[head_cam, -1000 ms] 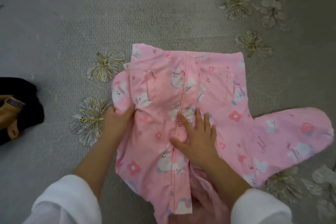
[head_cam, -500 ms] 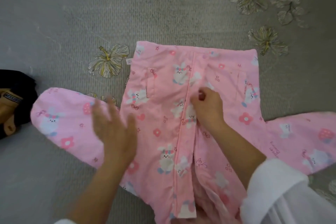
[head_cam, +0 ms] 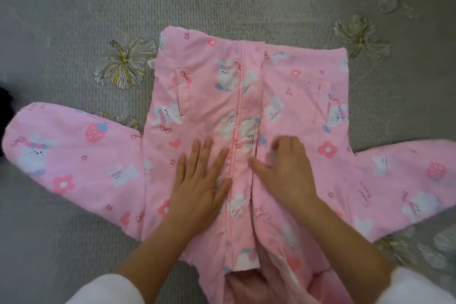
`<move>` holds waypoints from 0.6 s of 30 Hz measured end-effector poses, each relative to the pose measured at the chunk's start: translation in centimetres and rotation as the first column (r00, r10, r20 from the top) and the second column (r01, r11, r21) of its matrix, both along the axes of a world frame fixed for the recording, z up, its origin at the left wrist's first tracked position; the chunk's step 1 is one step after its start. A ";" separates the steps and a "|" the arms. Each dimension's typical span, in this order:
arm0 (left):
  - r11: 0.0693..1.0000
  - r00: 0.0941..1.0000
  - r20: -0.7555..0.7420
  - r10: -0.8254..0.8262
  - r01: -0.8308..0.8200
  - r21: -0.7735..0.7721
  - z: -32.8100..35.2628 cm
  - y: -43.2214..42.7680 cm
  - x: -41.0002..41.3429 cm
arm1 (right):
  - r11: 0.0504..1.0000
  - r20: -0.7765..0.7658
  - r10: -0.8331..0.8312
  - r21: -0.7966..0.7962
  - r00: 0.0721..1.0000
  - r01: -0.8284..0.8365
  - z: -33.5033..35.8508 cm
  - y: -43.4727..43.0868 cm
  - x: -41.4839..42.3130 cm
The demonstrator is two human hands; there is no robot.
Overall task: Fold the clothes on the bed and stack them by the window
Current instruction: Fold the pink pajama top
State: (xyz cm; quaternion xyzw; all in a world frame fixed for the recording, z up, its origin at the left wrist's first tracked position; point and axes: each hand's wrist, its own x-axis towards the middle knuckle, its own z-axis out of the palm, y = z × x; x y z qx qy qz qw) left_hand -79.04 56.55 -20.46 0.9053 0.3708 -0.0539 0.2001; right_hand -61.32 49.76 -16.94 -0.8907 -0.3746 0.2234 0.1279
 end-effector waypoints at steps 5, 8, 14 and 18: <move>0.999 0.999 0.011 0.033 -0.033 0.025 -0.5 -1.4 -1.0 | 0.977 0.246 0.208 -0.093 0.947 -0.190 -1.0 0.8 -2.5; 0.999 0.999 -0.015 0.034 -0.033 0.024 -0.8 -1.5 -0.7 | 1.000 0.008 0.014 0.000 1.000 -0.014 -1.4 3.2 -1.6; 0.988 0.999 0.016 0.046 -0.043 -0.151 0.3 -0.4 -0.6 | 0.995 -0.373 0.071 0.088 0.925 -0.041 1.9 -0.4 1.5; 0.959 0.955 0.216 0.205 -0.152 -0.240 4.2 -2.8 -3.4 | 0.977 -0.388 -0.114 0.125 0.915 0.175 5.9 -10.2 1.2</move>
